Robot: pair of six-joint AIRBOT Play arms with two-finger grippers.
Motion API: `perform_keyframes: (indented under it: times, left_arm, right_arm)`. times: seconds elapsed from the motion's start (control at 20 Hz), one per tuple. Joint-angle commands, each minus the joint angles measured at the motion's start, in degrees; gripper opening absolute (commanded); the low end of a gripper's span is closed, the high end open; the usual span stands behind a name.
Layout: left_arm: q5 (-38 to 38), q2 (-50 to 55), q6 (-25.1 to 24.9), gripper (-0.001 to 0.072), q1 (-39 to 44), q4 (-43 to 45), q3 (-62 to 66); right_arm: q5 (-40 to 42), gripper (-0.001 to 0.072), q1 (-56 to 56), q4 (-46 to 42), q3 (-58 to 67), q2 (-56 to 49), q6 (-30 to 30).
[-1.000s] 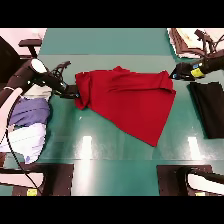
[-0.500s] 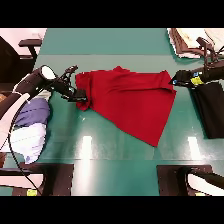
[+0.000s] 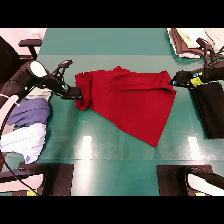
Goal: Fold the shirts.
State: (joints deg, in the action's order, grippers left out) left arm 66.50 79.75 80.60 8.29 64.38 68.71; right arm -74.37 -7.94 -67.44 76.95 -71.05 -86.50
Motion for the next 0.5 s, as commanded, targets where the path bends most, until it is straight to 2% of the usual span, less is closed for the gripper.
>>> perform_keyframes:
  times: [0.0, 0.45]
  left_arm:
    - [-3.80, -0.70, 1.75, 0.0423, -0.04, -2.21, -4.81]
    - [-14.93, 1.70, -0.02, 0.0423, -0.04, -13.51, -9.94]
  right_arm:
    - [-0.13, 0.0390, 0.04, 0.00, -0.02, 0.04, -0.02]
    - [-0.17, 0.0390, 0.04, 0.02, -0.02, 0.04, -0.02]
